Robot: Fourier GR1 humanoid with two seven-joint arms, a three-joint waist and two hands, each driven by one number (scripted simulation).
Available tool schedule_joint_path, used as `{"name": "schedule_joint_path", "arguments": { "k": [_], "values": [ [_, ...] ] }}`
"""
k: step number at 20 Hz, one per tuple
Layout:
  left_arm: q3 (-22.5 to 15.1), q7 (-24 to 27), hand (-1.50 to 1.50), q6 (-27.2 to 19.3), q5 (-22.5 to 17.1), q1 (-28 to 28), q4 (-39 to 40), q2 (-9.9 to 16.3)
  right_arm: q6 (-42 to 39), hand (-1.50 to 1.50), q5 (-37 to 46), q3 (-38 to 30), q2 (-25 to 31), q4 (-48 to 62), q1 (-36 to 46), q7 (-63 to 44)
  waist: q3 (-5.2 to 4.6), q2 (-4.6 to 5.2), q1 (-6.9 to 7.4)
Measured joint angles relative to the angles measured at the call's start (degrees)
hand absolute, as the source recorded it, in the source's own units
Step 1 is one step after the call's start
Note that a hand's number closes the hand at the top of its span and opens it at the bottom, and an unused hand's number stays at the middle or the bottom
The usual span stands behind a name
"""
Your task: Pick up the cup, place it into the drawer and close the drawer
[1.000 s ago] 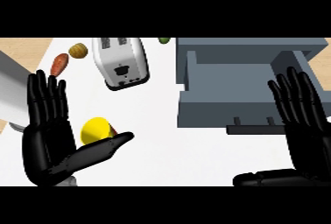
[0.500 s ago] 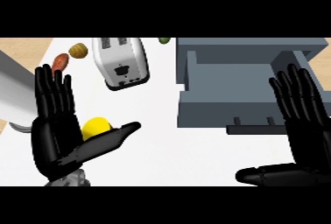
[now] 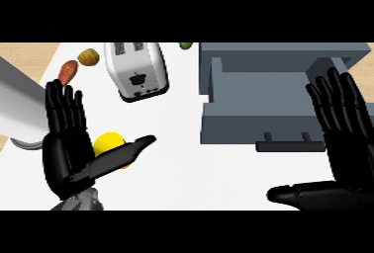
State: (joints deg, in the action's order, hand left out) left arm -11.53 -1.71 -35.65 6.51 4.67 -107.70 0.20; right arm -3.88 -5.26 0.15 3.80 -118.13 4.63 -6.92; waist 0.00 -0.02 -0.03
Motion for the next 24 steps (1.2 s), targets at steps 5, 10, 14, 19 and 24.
{"name": "schedule_joint_path", "arguments": {
  "k": [5,10,14,19,24],
  "values": [
    [0.66,1.85,-1.5,0.46,-1.77,-3.46,0.94,0.06,-0.19,-1.5,0.03,-0.12,-0.29,1.1,0.43,0.87,0.01,0.0,0.06],
    [-1.24,5.8,-1.5,-1.61,-3.65,-8.15,2.88,-0.11,-0.45,-1.5,-0.4,-0.81,0.15,0.63,0.77,0.19,-0.01,-0.01,0.07],
    [2.0,9.68,-1.5,-0.25,-6.36,-9.53,6.07,-0.08,-0.41,-1.5,-0.05,-0.62,0.14,0.48,0.92,-0.27,-0.02,0.0,0.08],
    [2.37,15.07,-1.5,0.16,-9.61,-12.21,9.52,0.22,-1.24,-1.5,-0.43,-0.57,-0.16,0.48,-0.7,1.13,-0.02,-0.01,0.08],
    [5.88,21.14,-1.5,4.36,-14.04,-12.98,15.56,0.24,-1.98,-1.5,-2.33,-2.2,0.8,0.79,0.79,-0.5,-0.01,0.01,0.09]
  ]
}}
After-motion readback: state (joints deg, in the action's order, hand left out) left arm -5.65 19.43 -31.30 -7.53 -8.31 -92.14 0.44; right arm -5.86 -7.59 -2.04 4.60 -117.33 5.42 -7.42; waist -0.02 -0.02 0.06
